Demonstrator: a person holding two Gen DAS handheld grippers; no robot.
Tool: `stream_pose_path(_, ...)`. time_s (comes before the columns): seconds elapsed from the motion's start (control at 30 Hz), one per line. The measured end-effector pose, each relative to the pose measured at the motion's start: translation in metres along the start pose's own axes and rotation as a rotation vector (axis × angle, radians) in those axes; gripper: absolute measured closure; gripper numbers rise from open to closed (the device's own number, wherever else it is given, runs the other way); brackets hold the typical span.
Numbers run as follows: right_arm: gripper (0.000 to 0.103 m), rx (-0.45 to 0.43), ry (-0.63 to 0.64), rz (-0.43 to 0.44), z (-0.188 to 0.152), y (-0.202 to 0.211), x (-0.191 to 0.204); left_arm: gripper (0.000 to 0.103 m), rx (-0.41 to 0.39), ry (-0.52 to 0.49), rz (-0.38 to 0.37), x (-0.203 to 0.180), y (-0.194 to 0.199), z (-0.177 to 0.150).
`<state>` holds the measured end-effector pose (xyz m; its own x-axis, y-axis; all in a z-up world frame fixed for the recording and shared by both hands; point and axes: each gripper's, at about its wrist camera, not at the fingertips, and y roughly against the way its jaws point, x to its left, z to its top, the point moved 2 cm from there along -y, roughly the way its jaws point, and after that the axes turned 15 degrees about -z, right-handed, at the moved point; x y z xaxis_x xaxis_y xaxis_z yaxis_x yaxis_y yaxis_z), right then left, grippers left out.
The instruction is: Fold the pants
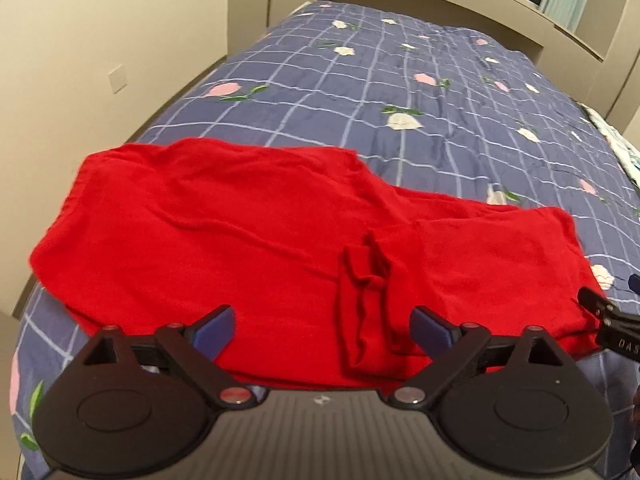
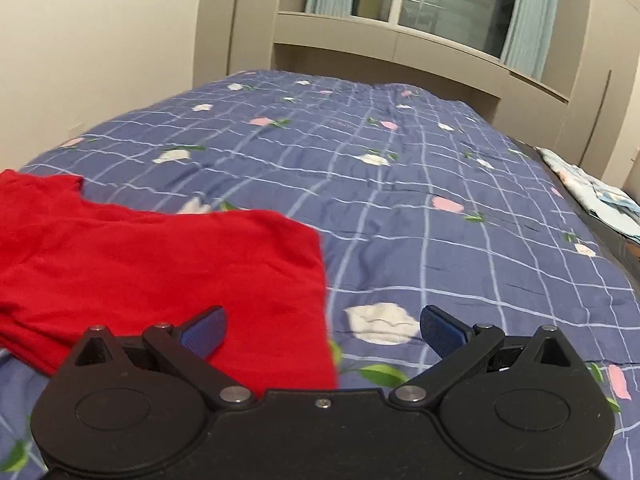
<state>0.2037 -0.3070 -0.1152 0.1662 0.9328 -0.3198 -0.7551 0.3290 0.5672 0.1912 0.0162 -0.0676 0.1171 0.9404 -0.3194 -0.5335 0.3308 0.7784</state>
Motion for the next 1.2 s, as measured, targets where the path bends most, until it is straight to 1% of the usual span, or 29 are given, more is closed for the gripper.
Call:
stream_pose_path(0.07,0.001,0.011,0.046,0.005,-0.003,-0.002,0.010,0.006,0.016,0.007,0.012,0.006,0.000,-0.001)
stream_pose_path(0.1,0.001,0.016,0.061,-0.001,-0.004,-0.003,0.014,0.006,0.010,0.015,0.014,0.009,0.004,0.000)
stream_pose_path(0.17,0.001,0.013,0.052,-0.014,-0.002,-0.001,0.016,0.006,-0.033,0.041,0.003,0.017,0.016,0.002)
stream_pose_path(0.23,0.001,-0.003,0.024,-0.002,0.003,0.004,0.015,0.006,-0.080,0.082,-0.009,0.028,0.031,0.005)
stream_pose_path(0.33,0.001,-0.047,0.018,0.015,0.014,0.014,0.021,0.001,-0.149,0.141,0.002,0.049,0.054,0.009)
stream_pose_path(0.4,0.001,-0.074,0.009,0.045,0.021,0.022,0.029,0.001,-0.205,0.186,0.018,0.064,0.071,0.010)
stream_pose_path(0.5,0.001,-0.108,0.016,0.112,0.029,0.032,0.050,0.001,-0.268,0.247,0.043,0.089,0.092,0.007)
stream_pose_path(0.63,0.001,-0.144,0.052,0.201,0.031,0.044,0.086,0.001,-0.299,0.302,0.070,0.114,0.109,-0.006)
stream_pose_path(0.77,0.001,-0.153,0.096,0.258,0.029,0.049,0.121,0.001,-0.321,0.386,0.052,0.132,0.103,-0.025)
stream_pose_path(0.83,0.001,-0.142,0.108,0.260,0.027,0.051,0.132,0.001,-0.315,0.443,0.040,0.136,0.093,-0.033)
stream_pose_path(0.87,0.001,-0.136,0.098,0.256,0.026,0.051,0.136,0.001,-0.317,0.468,0.021,0.136,0.088,-0.036)
stream_pose_path(0.93,0.001,-0.119,0.083,0.257,0.023,0.051,0.142,0.001,-0.330,0.497,-0.026,0.137,0.077,-0.040)
stream_pose_path(1.0,0.001,-0.108,0.085,0.247,0.019,0.050,0.146,0.001,-0.340,0.514,-0.056,0.137,0.066,-0.040)
stream_pose_path(1.2,0.001,-0.119,0.080,0.231,0.009,0.050,0.148,0.001,-0.378,0.565,-0.093,0.147,0.047,-0.042)
